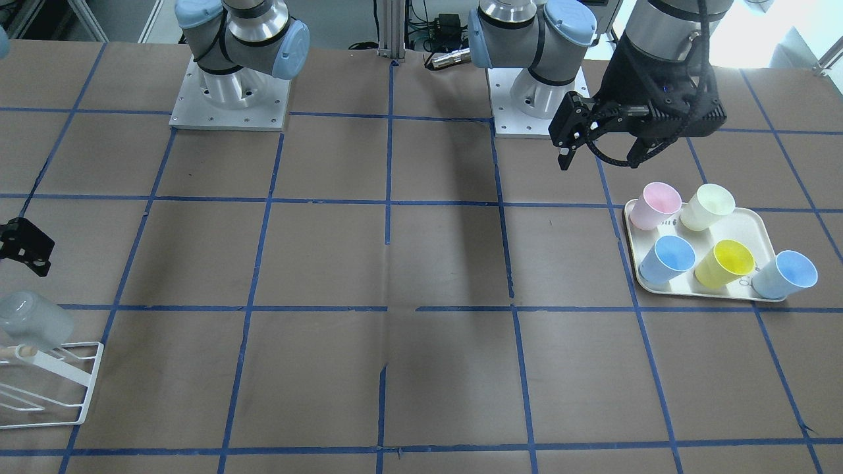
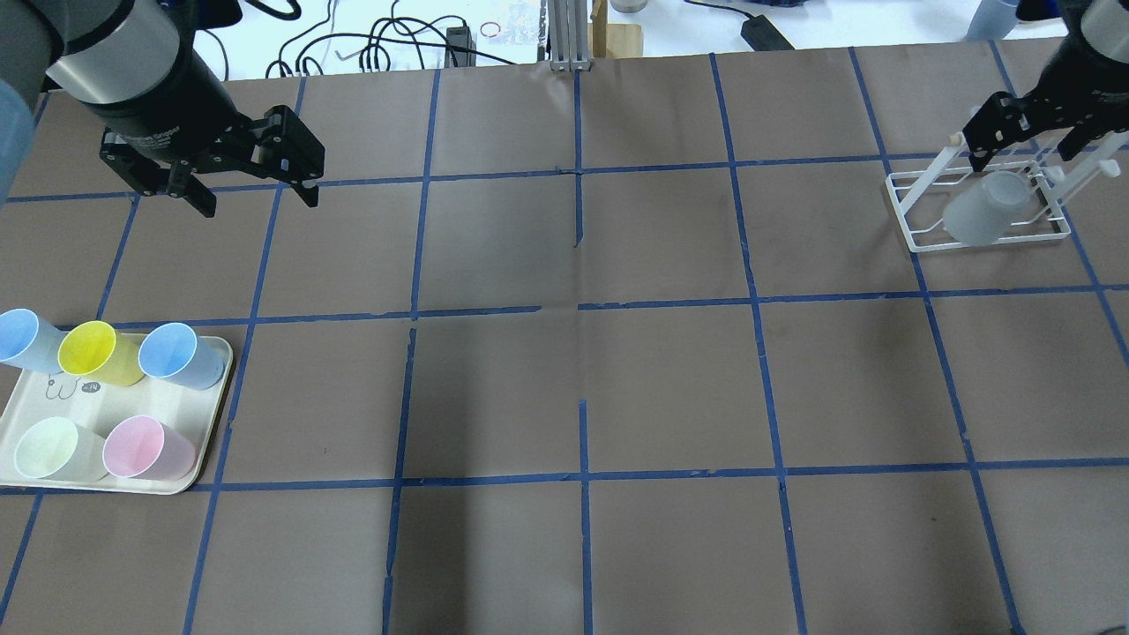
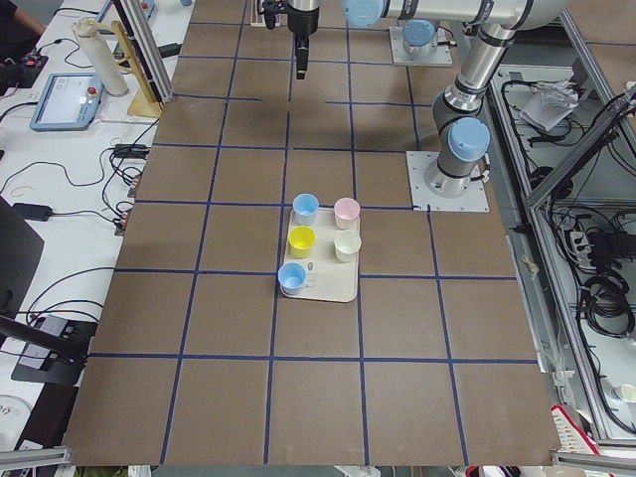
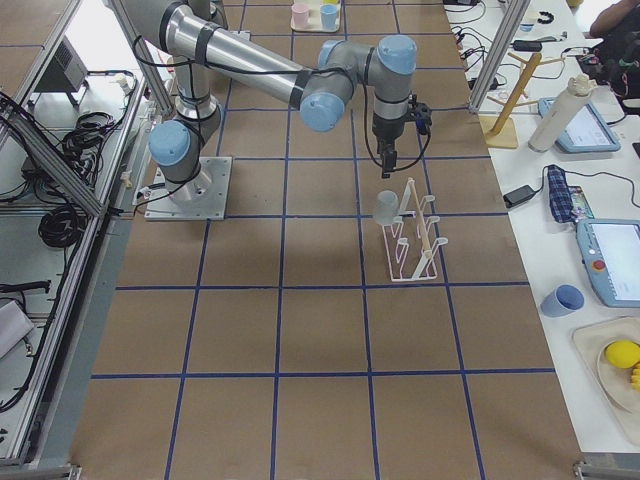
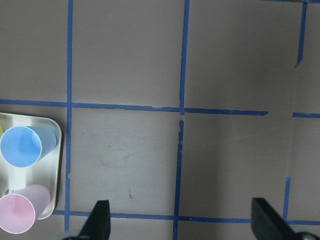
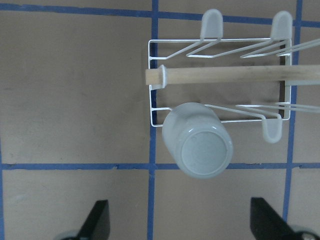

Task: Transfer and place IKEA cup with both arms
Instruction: 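Move the right gripper down to the white cup in the wire rack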

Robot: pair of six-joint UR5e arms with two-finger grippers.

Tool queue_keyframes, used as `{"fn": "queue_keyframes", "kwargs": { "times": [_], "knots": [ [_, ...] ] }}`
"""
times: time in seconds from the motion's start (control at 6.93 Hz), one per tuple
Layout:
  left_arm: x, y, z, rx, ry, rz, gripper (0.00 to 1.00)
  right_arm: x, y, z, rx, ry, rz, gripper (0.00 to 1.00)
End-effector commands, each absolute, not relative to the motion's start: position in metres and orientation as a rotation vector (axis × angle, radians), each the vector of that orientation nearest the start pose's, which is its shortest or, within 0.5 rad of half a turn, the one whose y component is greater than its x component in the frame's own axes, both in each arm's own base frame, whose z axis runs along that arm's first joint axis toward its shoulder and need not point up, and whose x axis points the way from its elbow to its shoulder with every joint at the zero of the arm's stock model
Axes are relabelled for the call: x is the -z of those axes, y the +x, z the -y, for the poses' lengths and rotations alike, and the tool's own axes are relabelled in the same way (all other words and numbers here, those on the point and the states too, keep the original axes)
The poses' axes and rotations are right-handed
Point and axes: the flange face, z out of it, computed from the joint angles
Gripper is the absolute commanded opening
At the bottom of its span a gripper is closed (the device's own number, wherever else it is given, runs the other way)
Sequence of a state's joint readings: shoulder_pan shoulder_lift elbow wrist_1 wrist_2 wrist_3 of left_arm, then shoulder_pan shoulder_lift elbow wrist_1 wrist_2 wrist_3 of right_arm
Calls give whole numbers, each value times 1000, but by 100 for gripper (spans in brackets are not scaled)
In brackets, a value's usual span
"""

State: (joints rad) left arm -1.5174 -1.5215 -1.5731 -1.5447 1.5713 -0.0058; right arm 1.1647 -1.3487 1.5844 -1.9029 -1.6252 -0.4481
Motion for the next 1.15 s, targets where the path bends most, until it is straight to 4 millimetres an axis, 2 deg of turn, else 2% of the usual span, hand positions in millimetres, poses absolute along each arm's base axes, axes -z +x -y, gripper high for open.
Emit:
{"fn": "queue_keyframes", "kwargs": {
  "times": [0.0,0.43,0.58,0.87,1.01],
  "knots": [
    [-512,-107,484,111,-91,-3135,100,-357,-138,593,39,-77,-3206,100],
    [-513,-108,483,113,-91,-3136,100,-319,-147,611,23,-80,-3201,100],
    [-515,-108,484,121,-91,-3139,100,-313,-148,615,34,-74,-3204,100],
    [-512,-108,484,113,-91,-3140,100,-313,-147,615,34,-70,-3201,85],
    [-514,-108,484,118,-91,-3139,100,-313,-144,616,33,-72,-3199,83]
  ]
}}
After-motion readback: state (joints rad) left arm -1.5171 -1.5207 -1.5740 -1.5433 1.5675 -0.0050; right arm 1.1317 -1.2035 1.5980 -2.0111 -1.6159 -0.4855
